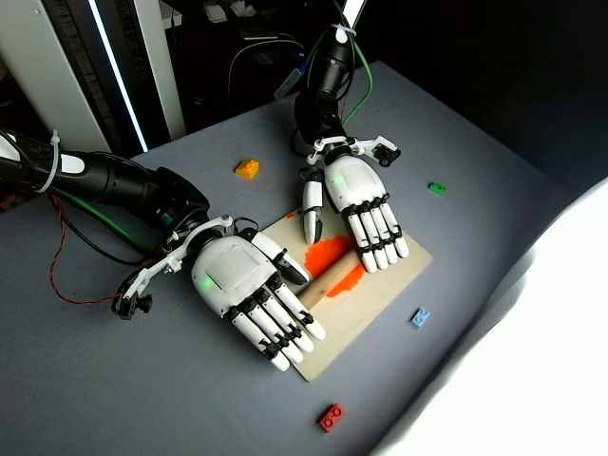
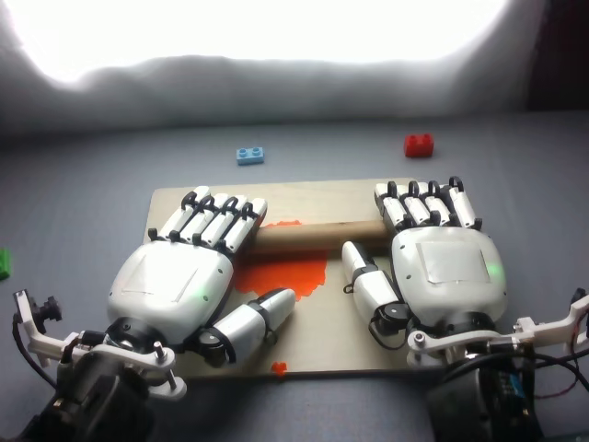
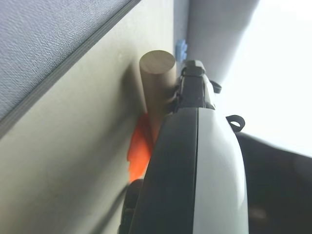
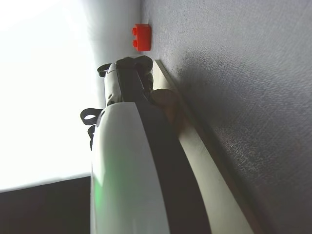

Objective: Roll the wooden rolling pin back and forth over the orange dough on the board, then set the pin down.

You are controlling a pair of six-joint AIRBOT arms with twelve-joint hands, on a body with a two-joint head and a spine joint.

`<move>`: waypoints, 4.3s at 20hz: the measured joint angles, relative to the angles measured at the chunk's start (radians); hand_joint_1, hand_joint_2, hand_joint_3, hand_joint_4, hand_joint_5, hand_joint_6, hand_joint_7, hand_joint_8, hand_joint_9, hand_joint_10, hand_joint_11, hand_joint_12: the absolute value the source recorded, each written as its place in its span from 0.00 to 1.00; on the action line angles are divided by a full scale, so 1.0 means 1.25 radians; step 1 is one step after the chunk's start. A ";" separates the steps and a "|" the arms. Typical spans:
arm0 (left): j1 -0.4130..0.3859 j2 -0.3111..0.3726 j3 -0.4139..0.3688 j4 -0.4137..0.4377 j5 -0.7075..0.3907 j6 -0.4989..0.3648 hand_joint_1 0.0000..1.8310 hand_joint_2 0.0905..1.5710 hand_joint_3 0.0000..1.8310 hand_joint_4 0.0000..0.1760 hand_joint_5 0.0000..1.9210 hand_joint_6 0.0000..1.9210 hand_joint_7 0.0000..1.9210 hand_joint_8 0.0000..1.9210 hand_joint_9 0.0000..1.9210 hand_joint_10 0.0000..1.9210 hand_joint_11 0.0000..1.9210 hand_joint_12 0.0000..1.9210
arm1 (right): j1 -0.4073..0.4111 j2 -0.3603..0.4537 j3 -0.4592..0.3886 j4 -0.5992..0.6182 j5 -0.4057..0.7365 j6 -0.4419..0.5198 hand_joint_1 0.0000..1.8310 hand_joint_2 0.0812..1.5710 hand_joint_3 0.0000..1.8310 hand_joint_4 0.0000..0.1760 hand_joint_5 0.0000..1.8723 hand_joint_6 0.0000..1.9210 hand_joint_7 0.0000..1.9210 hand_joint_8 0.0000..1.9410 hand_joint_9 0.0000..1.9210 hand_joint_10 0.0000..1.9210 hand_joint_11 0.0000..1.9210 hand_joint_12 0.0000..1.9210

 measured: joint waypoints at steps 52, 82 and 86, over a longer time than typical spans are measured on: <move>0.054 0.105 -0.121 0.049 0.036 0.014 0.00 0.85 0.00 0.00 0.07 0.00 0.06 0.00 0.03 0.00 0.00 0.00 | -0.038 0.001 -0.092 -0.030 0.068 -0.060 0.00 0.87 0.00 0.00 0.17 0.00 0.21 0.00 0.18 0.00 0.00 0.41; 0.095 0.146 -0.199 0.066 0.021 0.021 0.00 0.85 0.00 0.00 0.06 0.00 0.06 0.00 0.03 0.00 0.00 0.00 | -0.067 0.015 -0.139 -0.054 0.095 -0.089 0.00 0.87 0.00 0.00 0.16 0.00 0.19 0.00 0.16 0.00 0.00 0.35; 0.096 0.151 -0.207 0.062 0.023 0.021 0.00 0.85 0.00 0.00 0.06 0.00 0.06 0.00 0.03 0.00 0.00 0.00 | -0.072 0.017 -0.145 -0.057 0.097 -0.092 0.00 0.87 0.00 0.00 0.17 0.00 0.20 0.00 0.18 0.01 0.00 0.40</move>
